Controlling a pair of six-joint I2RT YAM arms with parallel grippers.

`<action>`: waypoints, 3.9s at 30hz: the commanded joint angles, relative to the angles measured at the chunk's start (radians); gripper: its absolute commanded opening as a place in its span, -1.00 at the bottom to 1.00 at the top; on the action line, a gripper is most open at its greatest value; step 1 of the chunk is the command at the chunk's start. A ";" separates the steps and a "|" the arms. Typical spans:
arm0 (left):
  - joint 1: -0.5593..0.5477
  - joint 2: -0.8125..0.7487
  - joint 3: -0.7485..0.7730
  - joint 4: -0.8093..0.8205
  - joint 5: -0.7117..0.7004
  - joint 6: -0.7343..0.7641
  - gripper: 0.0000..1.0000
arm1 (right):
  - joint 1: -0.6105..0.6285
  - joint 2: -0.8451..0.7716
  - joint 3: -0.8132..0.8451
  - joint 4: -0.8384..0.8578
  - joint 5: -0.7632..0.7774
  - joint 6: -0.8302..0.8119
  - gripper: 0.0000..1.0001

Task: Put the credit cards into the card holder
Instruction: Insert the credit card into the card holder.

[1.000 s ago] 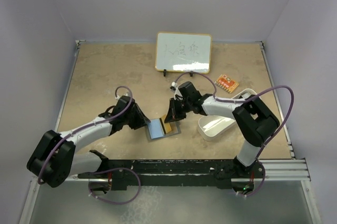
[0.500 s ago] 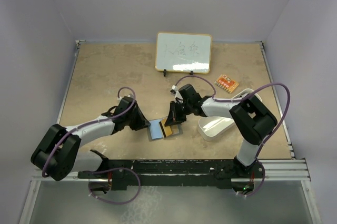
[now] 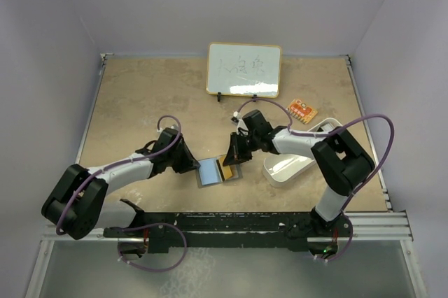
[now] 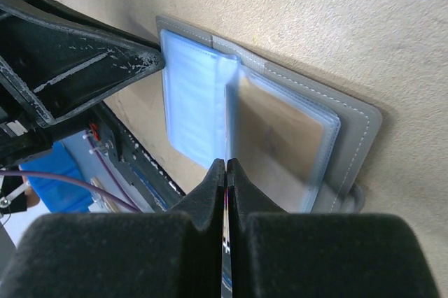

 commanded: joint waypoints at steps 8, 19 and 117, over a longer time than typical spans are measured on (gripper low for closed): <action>0.000 0.060 -0.007 -0.018 -0.079 0.035 -0.62 | -0.015 0.033 -0.002 0.009 -0.039 -0.025 -1.00; 0.000 0.058 -0.013 -0.013 -0.059 0.029 -0.61 | -0.022 0.078 -0.011 0.050 -0.045 -0.010 -1.00; -0.016 -0.008 -0.178 0.158 0.025 -0.128 -0.61 | 0.117 0.013 0.003 0.128 0.147 0.104 -0.22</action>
